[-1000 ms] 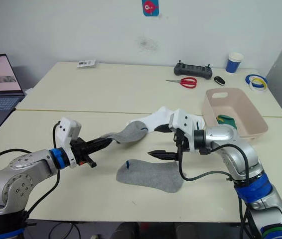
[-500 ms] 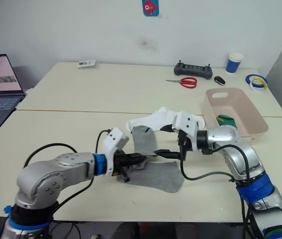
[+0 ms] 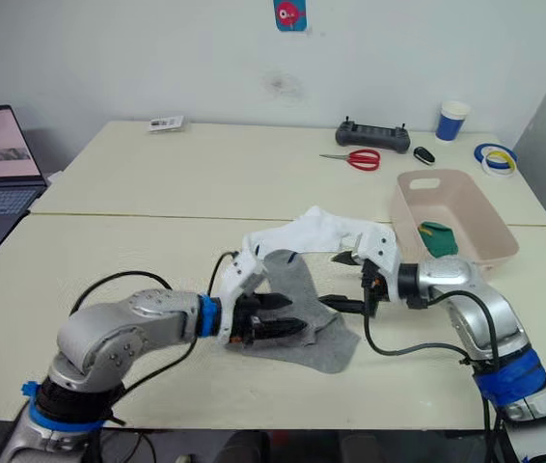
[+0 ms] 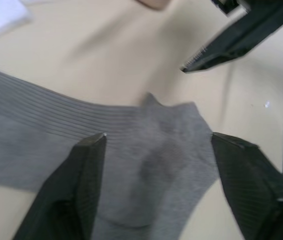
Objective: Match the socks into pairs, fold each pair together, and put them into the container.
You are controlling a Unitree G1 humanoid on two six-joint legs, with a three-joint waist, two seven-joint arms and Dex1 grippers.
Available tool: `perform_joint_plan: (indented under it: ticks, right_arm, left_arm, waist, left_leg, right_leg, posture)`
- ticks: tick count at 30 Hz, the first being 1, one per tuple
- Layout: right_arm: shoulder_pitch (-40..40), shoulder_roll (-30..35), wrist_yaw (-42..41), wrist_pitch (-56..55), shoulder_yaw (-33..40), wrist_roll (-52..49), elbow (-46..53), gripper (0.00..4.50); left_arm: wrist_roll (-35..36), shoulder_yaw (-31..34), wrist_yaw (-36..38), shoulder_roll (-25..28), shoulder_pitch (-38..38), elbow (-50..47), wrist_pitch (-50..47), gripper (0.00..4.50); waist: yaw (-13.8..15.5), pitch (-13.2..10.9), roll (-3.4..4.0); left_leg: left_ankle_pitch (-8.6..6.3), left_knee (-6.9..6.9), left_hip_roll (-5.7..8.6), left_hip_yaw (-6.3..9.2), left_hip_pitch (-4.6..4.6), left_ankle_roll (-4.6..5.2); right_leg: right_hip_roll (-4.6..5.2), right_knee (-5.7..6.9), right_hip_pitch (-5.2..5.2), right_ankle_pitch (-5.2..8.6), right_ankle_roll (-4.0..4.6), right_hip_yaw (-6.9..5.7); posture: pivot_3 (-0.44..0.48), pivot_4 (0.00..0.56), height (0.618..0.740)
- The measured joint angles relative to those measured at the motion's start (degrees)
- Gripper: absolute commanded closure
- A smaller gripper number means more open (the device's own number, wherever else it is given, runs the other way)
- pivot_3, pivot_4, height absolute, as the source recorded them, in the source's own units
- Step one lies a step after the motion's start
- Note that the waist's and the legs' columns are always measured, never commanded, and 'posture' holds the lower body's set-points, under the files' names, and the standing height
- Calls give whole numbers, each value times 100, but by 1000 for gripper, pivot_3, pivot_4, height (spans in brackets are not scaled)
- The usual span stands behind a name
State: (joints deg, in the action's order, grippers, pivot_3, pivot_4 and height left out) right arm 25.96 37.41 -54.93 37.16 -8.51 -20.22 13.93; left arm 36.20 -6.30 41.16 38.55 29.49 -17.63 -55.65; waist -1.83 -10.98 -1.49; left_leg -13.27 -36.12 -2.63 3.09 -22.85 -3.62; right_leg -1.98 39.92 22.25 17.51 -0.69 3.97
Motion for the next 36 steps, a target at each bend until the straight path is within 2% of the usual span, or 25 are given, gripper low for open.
perform_joint_plan:
  ticks: [3, 6, 11, 14, 20, 21, 25, 32, 33, 35, 36]
  right_arm:
    - [-176, 7, 102, 179, 12, -57, 234, 0]
    - [-304, 68, 156, -11, -213, 202, 397, 0]
    - [-516, 146, 172, -588, -639, 720, 462, 0]
    - [-587, 173, 128, -841, -708, 872, 469, 0]
    - [-641, 175, 82, -1346, -974, 1277, 421, 0]
    - [-623, 122, 85, -1415, -1022, 1336, 384, 0]
    - [-498, -75, 88, -1741, -1304, 1624, 122, 870]
    - [-395, -354, 44, -2056, -1336, 1670, -137, 3331]
    - [-394, -386, 21, -2067, -1332, 1661, -147, 3717]
    - [-392, -412, -12, -2095, -1304, 1608, -160, 4394]
    - [-387, -411, -23, -2109, -1288, 1603, -164, 4453]
  left_arm:
    - [-734, -92, 427, 36, 426, 1201, 1214, 636]
    - [-1457, -435, 681, -268, 761, 2473, 2274, 636]
    - [-2285, -737, 724, -815, 1172, 4061, 3368, 636]
    - [-2516, -725, 720, -1083, 1432, 4654, 3758, 636]
    - [-2757, -717, 887, -1361, 1583, 5151, 4131, 636]
    - [-2798, -717, 934, -1363, 1584, 5180, 4143, 1015]
    - [-2900, -699, 1036, -1362, 1584, 5219, 4160, 2102]
    - [-3013, -675, 1109, -1358, 1579, 5210, 4158, 4344]
    - [-3020, -675, 1124, -1358, 1576, 5192, 4150, 4500]
    - [-3023, -673, 1144, -1357, 1564, 5154, 4134, 4500]
    - [-3024, -671, 1150, -1356, 1554, 5135, 4131, 4500]
  waist:
    - [1, 0, 0]
    - [3, 0, 0]
    - [8, 0, 0]
    - [11, 0, -1]
    - [-10, 0, -1]
    - [-15, 0, -1]
    - [-11, 0, -1]
    - [-3, 0, -1]
    - [-1, 0, -1]
    - [-1, 0, -1]
    - [0, 0, -1]
  left_leg:
    - [0, -1, 6, -13, -1, 0]
    - [-1, -1, 8, -17, -9, 1]
    - [-1, 0, 5, -14, -18, 2]
    - [-2, 0, 5, -13, -19, 3]
    - [-2, 1, 4, -13, -14, 4]
    - [-2, 1, 3, -12, -12, 3]
    - [-1, -3, 4, -11, -10, 3]
    - [-1, -8, 4, -10, -10, 2]
    - [-1, -8, 4, -9, -10, 2]
    - [-1, -8, 4, -7, -10, 2]
    - [-1, -8, 4, -7, -10, 2]
  right_leg:
    - [3, -7, 0, 0, -1, 4]
    - [5, -24, 0, -2, -6, 5]
    - [3, -29, 5, -2, -7, 0]
    - [3, -30, 4, -2, -7, -1]
    - [0, -21, 4, -1, -9, 0]
    - [-1, -17, 4, 0, -11, 0]
    - [-1, -5, 4, 1, -13, 0]
    - [0, -1, 2, 0, -12, -2]
    - [0, -1, 3, 0, -10, -3]
    - [0, -1, 3, -1, -8, -4]
    - [1, 0, 3, -1, -8, -4]
  posture:
    - [0, 150, 740]
    - [0, 150, 740]
    - [0, 150, 740]
    - [0, 150, 740]
    - [0, 150, 740]
    - [0, 150, 740]
    - [0, 150, 740]
    - [0, 150, 740]
    - [0, 150, 740]
    - [0, 150, 740]
    - [0, 150, 740]
